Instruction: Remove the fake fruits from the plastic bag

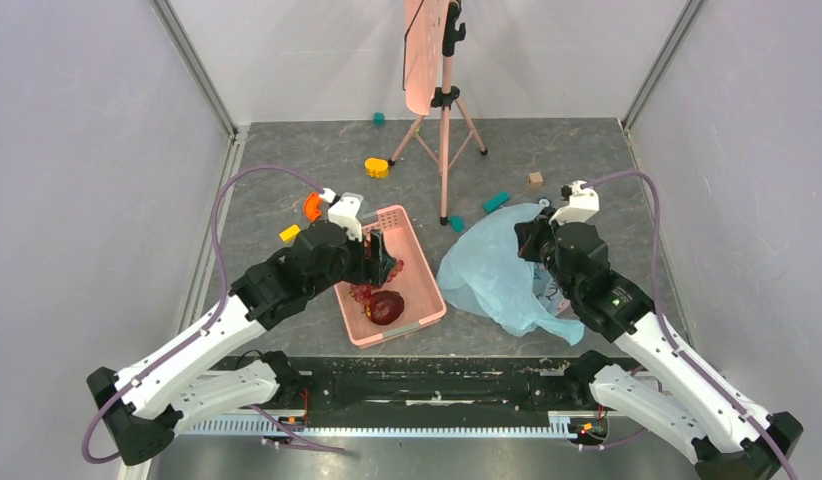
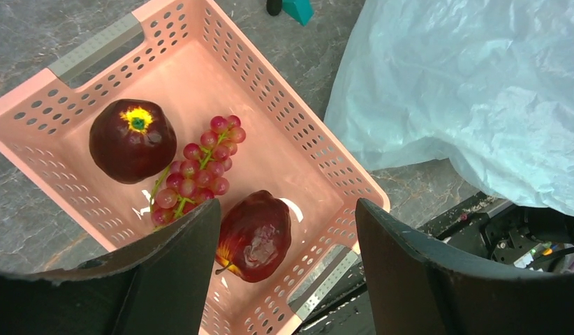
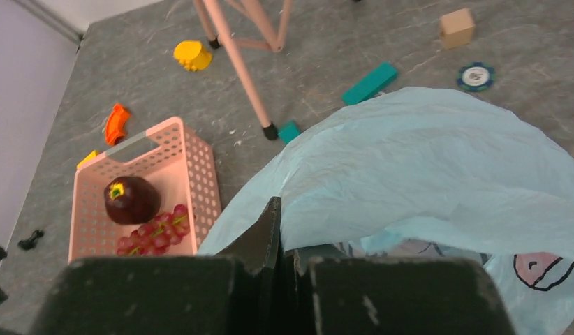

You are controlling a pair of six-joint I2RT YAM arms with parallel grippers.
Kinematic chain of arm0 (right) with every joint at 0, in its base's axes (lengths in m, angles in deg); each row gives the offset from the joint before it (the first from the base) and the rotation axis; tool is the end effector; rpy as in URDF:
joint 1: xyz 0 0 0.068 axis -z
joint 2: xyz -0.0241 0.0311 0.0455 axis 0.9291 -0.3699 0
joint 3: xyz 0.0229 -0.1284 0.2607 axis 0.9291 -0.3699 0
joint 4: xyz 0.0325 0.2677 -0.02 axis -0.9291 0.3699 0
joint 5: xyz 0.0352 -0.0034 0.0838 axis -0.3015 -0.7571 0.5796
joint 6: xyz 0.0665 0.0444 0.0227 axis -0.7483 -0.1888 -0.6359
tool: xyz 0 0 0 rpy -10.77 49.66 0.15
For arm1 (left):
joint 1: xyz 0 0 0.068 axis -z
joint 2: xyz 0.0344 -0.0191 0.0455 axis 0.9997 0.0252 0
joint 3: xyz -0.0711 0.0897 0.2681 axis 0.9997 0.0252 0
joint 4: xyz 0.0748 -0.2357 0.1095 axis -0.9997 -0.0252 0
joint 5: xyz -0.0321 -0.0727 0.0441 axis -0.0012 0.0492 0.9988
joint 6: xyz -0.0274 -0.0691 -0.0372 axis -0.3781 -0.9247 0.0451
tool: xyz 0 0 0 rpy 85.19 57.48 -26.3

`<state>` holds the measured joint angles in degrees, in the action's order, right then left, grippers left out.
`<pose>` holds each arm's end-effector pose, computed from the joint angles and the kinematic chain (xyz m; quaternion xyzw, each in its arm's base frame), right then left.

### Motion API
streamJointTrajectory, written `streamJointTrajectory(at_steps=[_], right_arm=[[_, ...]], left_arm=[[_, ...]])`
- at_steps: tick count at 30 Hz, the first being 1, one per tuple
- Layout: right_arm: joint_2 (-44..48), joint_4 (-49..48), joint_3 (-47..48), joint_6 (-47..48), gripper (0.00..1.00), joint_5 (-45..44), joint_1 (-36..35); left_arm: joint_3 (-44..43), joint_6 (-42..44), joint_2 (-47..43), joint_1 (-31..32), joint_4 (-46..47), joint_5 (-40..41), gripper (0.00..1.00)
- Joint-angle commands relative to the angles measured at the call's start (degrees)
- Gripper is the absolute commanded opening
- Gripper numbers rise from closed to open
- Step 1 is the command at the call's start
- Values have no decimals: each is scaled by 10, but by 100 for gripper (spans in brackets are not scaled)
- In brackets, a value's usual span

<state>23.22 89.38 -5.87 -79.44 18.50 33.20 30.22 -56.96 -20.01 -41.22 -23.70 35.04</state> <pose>0.1828 0.0978 0.3255 0.0622 0.7980 0.1896 0.5686 0.1594 -0.1518 0.3248 0.1150 0.8602 -0.2217 0.4447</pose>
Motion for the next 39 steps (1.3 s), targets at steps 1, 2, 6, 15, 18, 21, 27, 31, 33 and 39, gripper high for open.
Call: streamJointTrajectory(at_steps=[1,2,6,15,18,21,27,31,33,39], right_arm=[[28,-19,15,-24,0,-99,0],[29,-19,21,-22,0,-114,-1],[24,-22,78,9,0,-199,-1],[19,-40,59,-27,0,-277,-1],[16,-60,3,-65,0,-246,-12],[-12,-67,-22,-86,0,-264,-75],[-72,-71,-4,-80,38,-322,-178],[-48,-68,9,-50,73,-363,-180],[-31,-53,22,-29,84,-387,-180],[27,68,51,-32,97,-440,-179]], left_arm=[[5,-26,7,-2,34,-24,76],[6,-27,8,-2,36,-25,76],[6,-31,11,-2,39,-30,76],[12,-35,7,-2,43,-34,75],[14,-34,9,-2,43,-34,75],[14,-35,12,-2,45,-37,75],[14,-36,16,-2,47,-39,75],[20,-36,10,-2,47,-34,76],[23,-37,7,-2,46,-32,76],[22,-33,17,-2,47,-31,79]])
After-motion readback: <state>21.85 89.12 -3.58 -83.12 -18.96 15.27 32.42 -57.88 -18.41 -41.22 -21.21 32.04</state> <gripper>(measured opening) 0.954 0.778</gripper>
